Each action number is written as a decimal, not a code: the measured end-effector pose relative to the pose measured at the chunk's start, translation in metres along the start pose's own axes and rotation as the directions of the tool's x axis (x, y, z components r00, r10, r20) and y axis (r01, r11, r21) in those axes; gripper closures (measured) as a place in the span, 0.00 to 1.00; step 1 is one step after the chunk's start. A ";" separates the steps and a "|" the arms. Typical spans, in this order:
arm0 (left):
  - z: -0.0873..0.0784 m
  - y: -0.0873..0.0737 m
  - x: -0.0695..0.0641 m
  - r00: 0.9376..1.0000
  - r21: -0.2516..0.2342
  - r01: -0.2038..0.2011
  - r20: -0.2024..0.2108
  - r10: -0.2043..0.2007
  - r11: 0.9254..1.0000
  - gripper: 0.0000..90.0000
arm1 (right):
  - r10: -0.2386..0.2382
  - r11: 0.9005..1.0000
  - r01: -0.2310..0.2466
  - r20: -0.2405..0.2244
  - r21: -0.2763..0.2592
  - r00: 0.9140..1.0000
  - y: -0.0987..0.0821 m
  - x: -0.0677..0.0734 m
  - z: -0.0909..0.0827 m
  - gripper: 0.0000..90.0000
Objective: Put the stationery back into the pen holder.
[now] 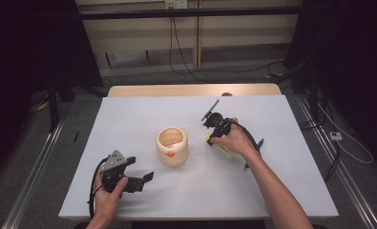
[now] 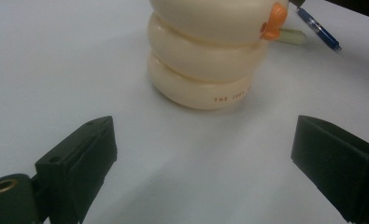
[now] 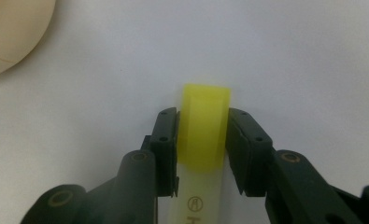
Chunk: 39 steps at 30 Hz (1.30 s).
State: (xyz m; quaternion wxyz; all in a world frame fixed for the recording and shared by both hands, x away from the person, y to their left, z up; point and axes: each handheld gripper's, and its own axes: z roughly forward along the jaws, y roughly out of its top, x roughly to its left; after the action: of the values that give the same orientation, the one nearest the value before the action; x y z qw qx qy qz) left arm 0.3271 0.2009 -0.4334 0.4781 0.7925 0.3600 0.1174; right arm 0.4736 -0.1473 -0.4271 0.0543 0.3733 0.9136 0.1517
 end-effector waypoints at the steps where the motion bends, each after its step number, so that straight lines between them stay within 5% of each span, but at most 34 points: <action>1: 0.000 0.000 0.000 1.000 -0.001 0.000 -0.001 0.000 1.000 0.08 | -0.007 1.000 0.007 0.000 -0.001 1.000 0.000 0.001 0.000 0.75; 11: -0.001 0.000 0.001 1.000 -0.001 -0.002 0.002 0.002 1.000 0.07 | 0.001 1.000 -0.002 -0.020 -0.025 1.000 -0.002 0.001 -0.004 0.75; 23: 0.000 0.000 0.001 1.000 -0.006 0.003 -0.001 -0.003 1.000 0.08 | 0.032 0.988 -0.043 -0.072 -0.148 0.997 -0.012 -0.001 -0.022 0.75; 33: -0.001 0.000 0.001 1.000 -0.004 0.002 -0.004 -0.002 1.000 0.08 | 0.048 0.971 -0.068 -0.092 -0.230 0.995 -0.021 -0.001 -0.033 0.75; 39: 0.000 0.000 0.001 1.000 -0.003 0.002 -0.003 -0.002 1.000 0.08 | 0.048 0.946 -0.079 -0.104 -0.315 0.993 -0.026 0.002 -0.047 0.75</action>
State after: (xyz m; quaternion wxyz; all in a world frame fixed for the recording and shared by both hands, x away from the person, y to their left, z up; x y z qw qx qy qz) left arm 0.3272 0.2017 -0.4335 0.4789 0.7911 0.3615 0.1186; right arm 0.4454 -0.1746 -0.3907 0.0655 0.3811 0.8662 0.3165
